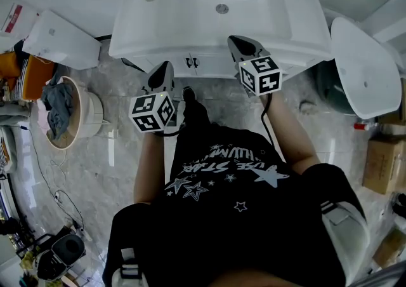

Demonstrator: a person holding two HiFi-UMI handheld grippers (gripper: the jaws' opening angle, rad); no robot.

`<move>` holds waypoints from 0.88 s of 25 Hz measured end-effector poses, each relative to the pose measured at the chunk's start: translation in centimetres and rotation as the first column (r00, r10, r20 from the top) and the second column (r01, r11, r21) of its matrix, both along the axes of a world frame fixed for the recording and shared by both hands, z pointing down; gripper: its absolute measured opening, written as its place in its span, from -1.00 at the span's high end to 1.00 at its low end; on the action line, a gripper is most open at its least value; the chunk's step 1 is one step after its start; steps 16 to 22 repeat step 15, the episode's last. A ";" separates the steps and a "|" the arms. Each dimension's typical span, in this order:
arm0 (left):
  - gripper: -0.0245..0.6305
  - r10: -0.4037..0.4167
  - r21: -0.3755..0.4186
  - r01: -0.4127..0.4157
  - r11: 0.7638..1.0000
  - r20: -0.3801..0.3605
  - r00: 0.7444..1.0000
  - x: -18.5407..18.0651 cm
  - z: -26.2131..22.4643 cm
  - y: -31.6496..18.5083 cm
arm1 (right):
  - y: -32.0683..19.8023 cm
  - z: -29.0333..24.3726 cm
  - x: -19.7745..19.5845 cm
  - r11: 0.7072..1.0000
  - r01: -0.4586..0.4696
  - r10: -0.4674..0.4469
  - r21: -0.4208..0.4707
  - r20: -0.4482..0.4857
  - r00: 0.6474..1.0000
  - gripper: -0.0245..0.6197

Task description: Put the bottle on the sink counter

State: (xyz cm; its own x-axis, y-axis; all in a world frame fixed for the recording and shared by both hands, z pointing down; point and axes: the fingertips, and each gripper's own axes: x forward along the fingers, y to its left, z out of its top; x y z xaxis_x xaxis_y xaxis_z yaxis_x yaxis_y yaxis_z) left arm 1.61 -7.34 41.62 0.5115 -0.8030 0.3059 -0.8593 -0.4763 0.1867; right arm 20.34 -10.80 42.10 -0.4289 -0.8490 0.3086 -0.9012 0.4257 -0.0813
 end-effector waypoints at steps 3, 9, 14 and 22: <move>0.91 -0.008 0.000 0.008 1.000 0.004 1.000 -0.2 -0.3 0.4 | 0.2 -0.2 -0.4 1.000 0.014 -0.014 -0.002 -0.002 1.000 0.90; 0.90 -0.022 0.007 0.022 1.000 0.004 1.000 -0.6 -0.3 0.9 | 0.9 0.0 -0.9 1.000 0.025 -0.025 0.001 0.013 1.000 0.90; 0.90 -0.024 0.009 0.024 1.000 0.000 1.000 -0.5 0.2 0.4 | 0.2 0.5 -1.1 1.000 0.028 -0.028 0.005 0.019 0.999 0.90; 0.90 -0.023 0.010 0.023 1.000 0.001 1.000 -0.5 0.3 0.3 | 0.1 0.6 -1.1 1.000 0.028 -0.028 0.006 0.021 0.999 0.90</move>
